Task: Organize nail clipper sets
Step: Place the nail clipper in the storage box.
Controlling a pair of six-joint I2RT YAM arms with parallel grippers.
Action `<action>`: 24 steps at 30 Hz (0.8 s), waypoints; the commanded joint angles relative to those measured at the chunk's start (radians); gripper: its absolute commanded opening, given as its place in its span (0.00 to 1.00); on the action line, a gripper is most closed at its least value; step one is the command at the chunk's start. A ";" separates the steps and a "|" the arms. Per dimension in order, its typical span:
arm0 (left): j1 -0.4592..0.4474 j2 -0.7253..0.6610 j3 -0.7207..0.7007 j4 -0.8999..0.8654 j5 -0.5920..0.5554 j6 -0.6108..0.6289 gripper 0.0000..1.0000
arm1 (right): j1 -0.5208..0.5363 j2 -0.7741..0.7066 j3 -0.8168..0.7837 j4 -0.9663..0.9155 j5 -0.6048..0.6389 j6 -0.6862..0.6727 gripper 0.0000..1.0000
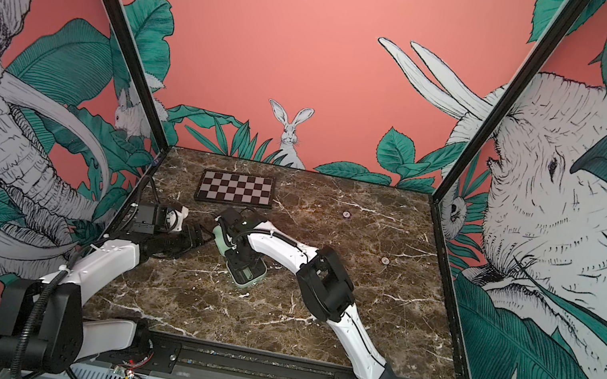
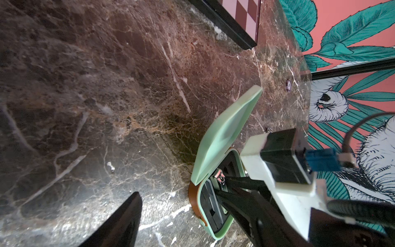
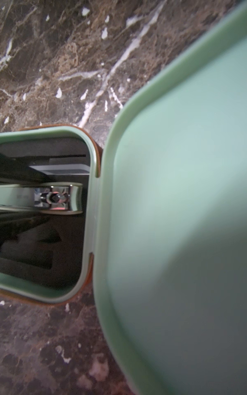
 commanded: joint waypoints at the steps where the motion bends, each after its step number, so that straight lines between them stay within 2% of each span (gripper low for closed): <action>1: 0.004 -0.006 -0.009 0.001 0.004 0.005 0.80 | -0.002 0.007 -0.029 -0.025 0.006 0.018 0.15; 9: 0.004 -0.012 -0.010 0.000 0.005 0.004 0.80 | -0.002 0.028 0.012 -0.071 0.053 0.028 0.17; 14: 0.004 -0.015 -0.011 -0.002 0.004 0.005 0.80 | -0.002 0.001 0.008 -0.065 0.052 0.029 0.29; 24: 0.005 -0.025 -0.016 -0.002 0.007 0.001 0.80 | -0.013 -0.010 0.091 -0.103 0.080 0.031 0.32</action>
